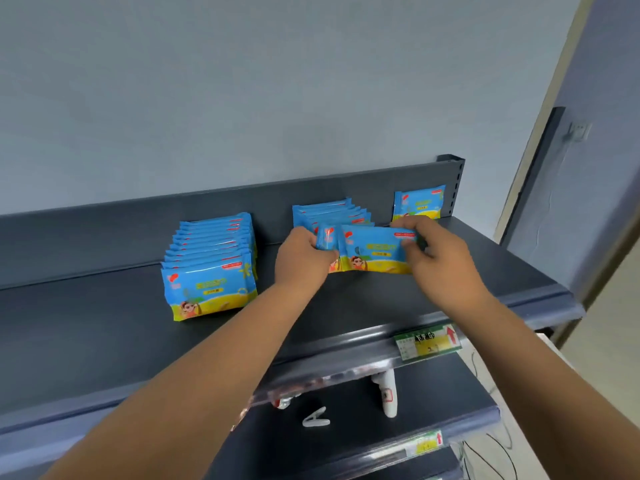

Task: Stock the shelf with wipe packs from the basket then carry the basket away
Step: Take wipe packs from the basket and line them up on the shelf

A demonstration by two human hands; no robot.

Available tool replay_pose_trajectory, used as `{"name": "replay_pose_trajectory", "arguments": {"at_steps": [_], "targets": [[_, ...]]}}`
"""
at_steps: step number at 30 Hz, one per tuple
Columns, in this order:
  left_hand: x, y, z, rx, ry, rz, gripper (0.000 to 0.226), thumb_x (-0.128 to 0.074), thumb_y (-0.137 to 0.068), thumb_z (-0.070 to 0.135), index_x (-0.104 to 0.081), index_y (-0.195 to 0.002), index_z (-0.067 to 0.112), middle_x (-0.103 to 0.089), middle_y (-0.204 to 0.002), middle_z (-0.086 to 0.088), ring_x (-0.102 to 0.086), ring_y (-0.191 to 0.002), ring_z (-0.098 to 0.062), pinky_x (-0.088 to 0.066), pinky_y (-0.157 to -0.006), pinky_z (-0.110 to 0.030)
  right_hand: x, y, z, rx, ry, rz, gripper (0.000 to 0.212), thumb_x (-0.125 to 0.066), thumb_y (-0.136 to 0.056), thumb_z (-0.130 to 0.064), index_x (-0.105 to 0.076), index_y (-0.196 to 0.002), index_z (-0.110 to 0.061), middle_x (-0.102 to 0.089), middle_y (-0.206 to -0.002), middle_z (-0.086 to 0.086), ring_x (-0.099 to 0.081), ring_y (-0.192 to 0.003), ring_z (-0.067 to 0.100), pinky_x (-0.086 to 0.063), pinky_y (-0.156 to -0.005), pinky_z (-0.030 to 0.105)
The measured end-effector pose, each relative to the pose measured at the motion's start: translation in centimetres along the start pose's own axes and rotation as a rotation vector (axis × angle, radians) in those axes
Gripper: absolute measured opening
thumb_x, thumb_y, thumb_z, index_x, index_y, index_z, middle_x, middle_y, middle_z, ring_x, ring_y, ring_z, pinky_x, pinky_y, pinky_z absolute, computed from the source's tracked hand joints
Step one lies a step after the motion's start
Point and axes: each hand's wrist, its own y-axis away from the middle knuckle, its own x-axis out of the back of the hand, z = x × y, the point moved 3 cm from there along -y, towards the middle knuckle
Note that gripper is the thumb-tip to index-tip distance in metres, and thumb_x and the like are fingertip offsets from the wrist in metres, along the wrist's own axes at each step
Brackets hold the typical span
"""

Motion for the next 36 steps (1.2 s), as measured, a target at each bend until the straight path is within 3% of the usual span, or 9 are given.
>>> {"name": "replay_pose_trajectory", "arguments": {"at_steps": [3,6,11,14,18,22,26,32,36], "targets": [[0.0,-1.0,-0.4,-0.097,-0.253,-0.048,0.028,-0.073,-0.087,0.033,-0.049,-0.093,0.02,-0.058,-0.088,0.008,-0.059,-0.079,-0.015,-0.037,-0.055,-0.032,-0.4,-1.3,0.8,0.0,-0.005,-0.074,0.032,-0.056,-0.1,-0.006,-0.069,-0.118,-0.03,-0.071,-0.104,-0.009,-0.061,-0.072,0.023,-0.053,-0.065,0.039],[-0.1,-1.8,-0.9,-0.078,-0.327,-0.043,0.029,-0.072,-0.087,0.035,-0.051,-0.1,0.021,-0.062,-0.097,0.005,-0.062,-0.088,-0.019,-0.041,-0.061,-0.033,-0.8,-2.6,1.8,0.012,-0.003,-0.119,0.031,-0.058,-0.1,-0.007,-0.07,-0.116,-0.031,-0.072,-0.105,-0.008,-0.065,-0.082,0.032,-0.057,-0.07,0.046],[-0.4,-2.4,-1.3,-0.019,-0.217,-0.06,0.024,-0.069,-0.092,0.031,-0.047,-0.094,0.02,-0.055,-0.086,0.009,-0.057,-0.081,-0.014,-0.033,-0.053,-0.027,-1.7,-4.7,2.8,0.075,-0.055,-0.244,0.029,-0.062,-0.1,-0.008,-0.071,-0.11,-0.034,-0.073,-0.106,-0.002,-0.063,-0.074,0.006,-0.054,-0.067,0.022],[-0.4,-2.7,-1.8,0.039,-0.231,-0.087,0.026,-0.074,-0.087,0.023,-0.051,-0.098,0.017,-0.059,-0.093,0.004,-0.058,-0.085,-0.016,-0.034,-0.053,-0.025,-2.3,-5.7,3.6,0.135,0.036,-0.299,0.03,-0.068,-0.097,-0.016,-0.073,-0.115,-0.039,-0.074,-0.1,0.004,-0.062,-0.074,0.019,-0.054,-0.074,0.037],[-0.4,-2.6,-2.0,0.187,-0.158,-0.214,0.048,-0.083,-0.074,0.011,-0.055,-0.112,0.014,-0.064,-0.108,-0.002,-0.063,-0.097,-0.018,-0.055,-0.073,-0.033,-2.8,-6.9,3.6,0.2,0.129,-0.357,0.035,-0.073,-0.093,-0.018,-0.072,-0.118,-0.042,-0.074,-0.1,-0.015,-0.065,-0.078,0.016,-0.055,-0.078,0.034],[-0.6,-2.4,-1.7,0.221,-0.039,-0.184,0.061,-0.092,-0.071,0.022,-0.056,-0.12,0.016,-0.067,-0.12,0.001,-0.065,-0.11,-0.018,-0.057,-0.096,-0.042,-3.4,-7.6,3.2,0.311,0.315,-0.292,0.029,-0.077,-0.089,-0.019,-0.073,-0.113,-0.036,-0.067,-0.089,-0.025,-0.064,-0.077,0.016,-0.052,-0.074,0.034],[-0.5,-1.9,-1.3,0.188,-0.132,-0.101,0.051,-0.085,-0.079,0.028,-0.053,-0.117,0.016,-0.063,-0.115,0.001,-0.064,-0.104,-0.019,-0.057,-0.09,-0.042,-4.1,-8.1,3.5,0.402,0.529,-0.208,0.028,-0.077,-0.087,-0.022,-0.073,-0.115,-0.023,-0.074,-0.105,-0.001,-0.066,-0.096,0.028,-0.051,-0.079,0.038],[-0.4,-1.8,-0.9,0.194,-0.15,-0.055,0.042,-0.082,-0.082,0.031,-0.056,-0.111,0.015,-0.062,-0.107,0.001,-0.062,-0.096,-0.017,-0.049,-0.072,-0.032,-5.1,-8.9,3.4,0.418,0.553,-0.197,0.036,-0.077,-0.086,-0.02,-0.068,-0.121,-0.016,-0.062,-0.121,0.004,-0.06,-0.107,0.03,-0.055,-0.086,0.043],[-0.5,-1.6,-0.9,0.219,-0.139,-0.057,0.045,-0.082,-0.084,0.031,-0.053,-0.115,0.015,-0.063,-0.112,0.001,-0.062,-0.1,-0.017,-0.052,-0.078,-0.035,-5.3,-8.7,3.1,0.43,0.606,-0.173,0.04,-0.077,-0.084,-0.018,-0.066,-0.122,-0.013,-0.062,-0.12,0.007,-0.059,-0.105,0.034,-0.054,-0.086,0.045]]}}
